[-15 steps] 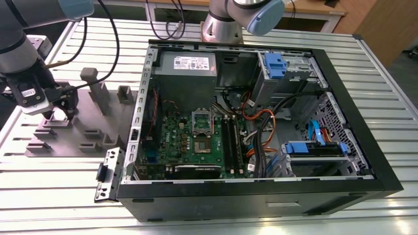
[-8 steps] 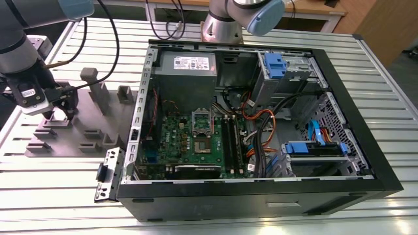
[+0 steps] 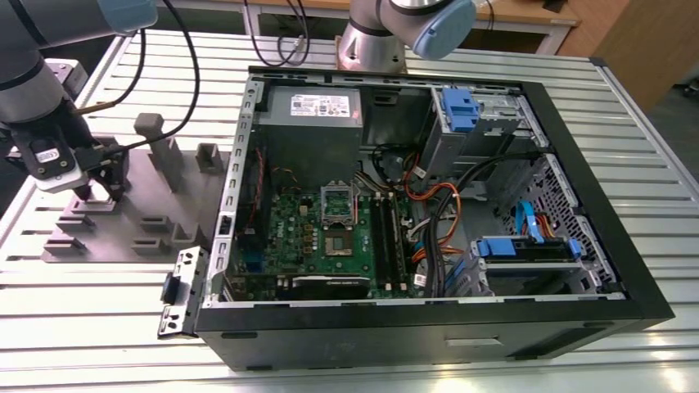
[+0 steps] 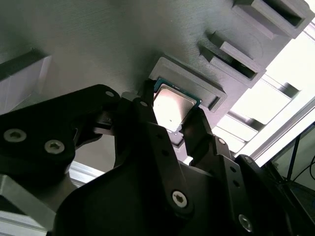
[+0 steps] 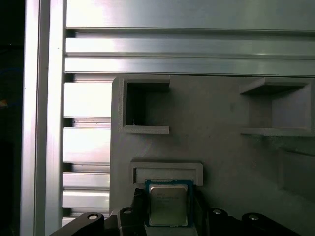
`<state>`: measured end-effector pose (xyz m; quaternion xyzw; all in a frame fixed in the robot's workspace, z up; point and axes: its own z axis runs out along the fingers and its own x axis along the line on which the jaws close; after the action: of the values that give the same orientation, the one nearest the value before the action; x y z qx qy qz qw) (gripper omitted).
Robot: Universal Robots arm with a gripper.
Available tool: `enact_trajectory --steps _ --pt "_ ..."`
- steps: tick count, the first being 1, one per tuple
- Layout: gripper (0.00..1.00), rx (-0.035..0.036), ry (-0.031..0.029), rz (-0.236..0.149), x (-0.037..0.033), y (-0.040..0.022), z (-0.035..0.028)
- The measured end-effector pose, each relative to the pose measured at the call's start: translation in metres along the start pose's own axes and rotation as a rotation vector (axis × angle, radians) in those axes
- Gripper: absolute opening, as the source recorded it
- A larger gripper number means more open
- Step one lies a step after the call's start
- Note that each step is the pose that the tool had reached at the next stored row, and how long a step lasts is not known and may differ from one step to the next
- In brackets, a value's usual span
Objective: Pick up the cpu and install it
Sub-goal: 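Pick up the cpu and move it towards the insertion slot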
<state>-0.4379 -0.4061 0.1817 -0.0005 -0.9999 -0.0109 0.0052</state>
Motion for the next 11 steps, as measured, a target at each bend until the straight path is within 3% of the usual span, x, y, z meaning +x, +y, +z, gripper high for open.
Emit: enact_trajectory --steps 11 --pt "0.47 -0.0001 -0.0002 0.000 -0.0001 0.0000 -0.0002"
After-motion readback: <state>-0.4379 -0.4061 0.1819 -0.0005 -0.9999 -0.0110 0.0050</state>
